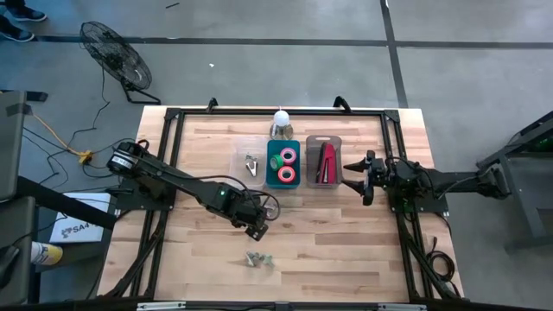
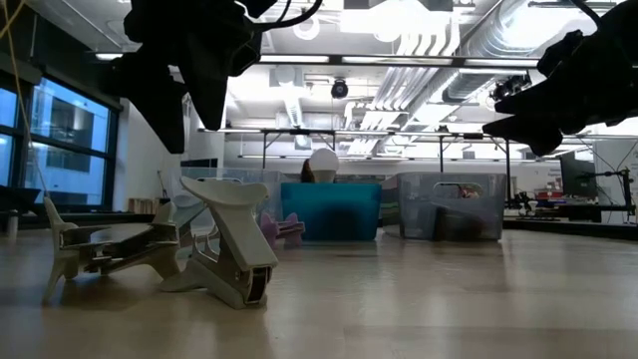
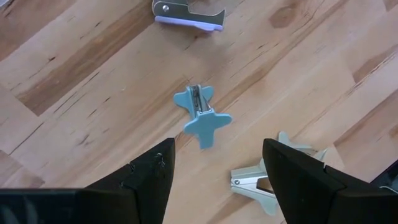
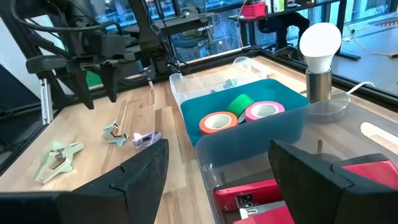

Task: Pick and place Stapler, Stapler remover, tape
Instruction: Put the blue staple remover into the transparent bin

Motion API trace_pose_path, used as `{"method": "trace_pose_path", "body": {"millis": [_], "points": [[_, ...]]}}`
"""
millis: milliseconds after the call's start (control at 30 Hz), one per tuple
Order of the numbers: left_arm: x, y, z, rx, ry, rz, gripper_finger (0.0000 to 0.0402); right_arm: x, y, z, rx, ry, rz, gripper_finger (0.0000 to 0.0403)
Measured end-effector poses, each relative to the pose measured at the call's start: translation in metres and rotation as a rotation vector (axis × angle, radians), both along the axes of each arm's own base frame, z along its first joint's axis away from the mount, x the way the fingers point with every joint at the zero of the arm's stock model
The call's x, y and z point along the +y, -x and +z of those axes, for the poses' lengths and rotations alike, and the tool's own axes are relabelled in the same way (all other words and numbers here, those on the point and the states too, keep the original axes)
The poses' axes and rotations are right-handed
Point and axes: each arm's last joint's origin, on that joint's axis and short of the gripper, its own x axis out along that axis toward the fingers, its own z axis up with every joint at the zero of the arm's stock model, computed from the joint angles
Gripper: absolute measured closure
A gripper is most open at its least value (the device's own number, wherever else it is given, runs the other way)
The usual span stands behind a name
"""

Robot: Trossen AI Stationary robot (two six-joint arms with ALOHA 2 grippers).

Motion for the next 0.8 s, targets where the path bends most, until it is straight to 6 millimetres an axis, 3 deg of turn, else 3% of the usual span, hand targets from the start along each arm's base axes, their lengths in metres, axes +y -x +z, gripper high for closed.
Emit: {"method": "trace_pose_path", "body": {"millis": [333, 533, 800], "points": [[0.0, 0.0, 0.0, -0.004, -0.004, -0.018, 0.0163, 0.001, 0.0, -0.001, 0.037, 0.178, 0.043, 0.0135], [-0.001, -0.001, 0.0, 0.0, 0.032, 0.073, 0.0163, 0.001, 0.0, -0.001, 0.036, 0.174, 0.043, 0.0135], [-0.004, -0.008, -0.022, 0.075, 0.023, 0.055, 0.0163, 0.001, 0.0, 0.0, 0.018, 0.141, 0.038, 0.0135]]}}
